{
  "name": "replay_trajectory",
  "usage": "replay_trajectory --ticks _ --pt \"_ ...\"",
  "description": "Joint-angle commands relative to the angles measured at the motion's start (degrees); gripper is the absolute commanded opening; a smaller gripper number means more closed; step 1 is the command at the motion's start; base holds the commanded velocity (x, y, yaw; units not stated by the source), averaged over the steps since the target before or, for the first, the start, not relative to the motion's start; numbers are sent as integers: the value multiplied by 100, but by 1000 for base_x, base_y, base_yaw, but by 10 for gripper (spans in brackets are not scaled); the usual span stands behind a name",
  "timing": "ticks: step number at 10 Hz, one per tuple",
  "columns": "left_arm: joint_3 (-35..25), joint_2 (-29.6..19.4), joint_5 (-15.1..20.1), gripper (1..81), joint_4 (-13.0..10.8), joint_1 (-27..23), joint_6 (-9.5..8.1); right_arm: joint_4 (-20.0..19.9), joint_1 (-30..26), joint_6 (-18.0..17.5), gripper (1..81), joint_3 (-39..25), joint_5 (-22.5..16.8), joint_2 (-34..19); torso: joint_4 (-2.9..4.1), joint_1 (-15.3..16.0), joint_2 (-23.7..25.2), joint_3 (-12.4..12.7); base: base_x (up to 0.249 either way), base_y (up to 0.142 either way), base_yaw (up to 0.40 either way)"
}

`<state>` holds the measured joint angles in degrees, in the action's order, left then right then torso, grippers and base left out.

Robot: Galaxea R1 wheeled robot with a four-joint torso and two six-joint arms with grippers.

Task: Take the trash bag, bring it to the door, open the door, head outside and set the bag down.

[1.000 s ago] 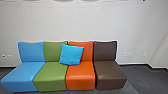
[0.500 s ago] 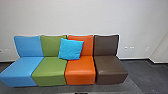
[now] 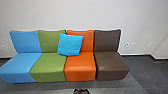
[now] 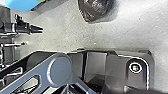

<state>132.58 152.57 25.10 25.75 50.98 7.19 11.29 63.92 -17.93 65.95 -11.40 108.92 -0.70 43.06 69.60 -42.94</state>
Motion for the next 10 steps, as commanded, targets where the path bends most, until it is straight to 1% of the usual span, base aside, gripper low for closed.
replay_trajectory --ticks 1,4,6,7,8,9,10 --pt "145 29 522 811 273 -813 -25 -48 -532 -61 811 -470 -539 -544 0 358 557 2 0 0 0" --pt "145 143 522 811 326 -971 -25 -48 -673 -132 811 -435 -697 -544 0 746 1172 -17 0 0 0" --pt "145 213 522 811 387 -1024 -25 -48 -717 -132 811 -470 -714 -579 0 990 1563 -17 0 0 0" --pt "145 231 522 811 422 -1050 -25 -48 -770 -132 811 -479 -732 -588 0 1126 1784 -406 0 0 0" --pt "145 266 522 811 475 -1059 -25 -56 -822 -140 811 -505 -732 -588 0 1254 1987 -431 0 0 0" --pt "145 319 513 811 493 -1085 -25 -39 -901 -219 811 -549 -750 -579 0 1342 2135 -479 0 0 0" --pt "154 389 496 811 502 -1121 -34 -39 -1006 -246 811 -611 -828 -580 0 1443 2297 -580 0 0 0"
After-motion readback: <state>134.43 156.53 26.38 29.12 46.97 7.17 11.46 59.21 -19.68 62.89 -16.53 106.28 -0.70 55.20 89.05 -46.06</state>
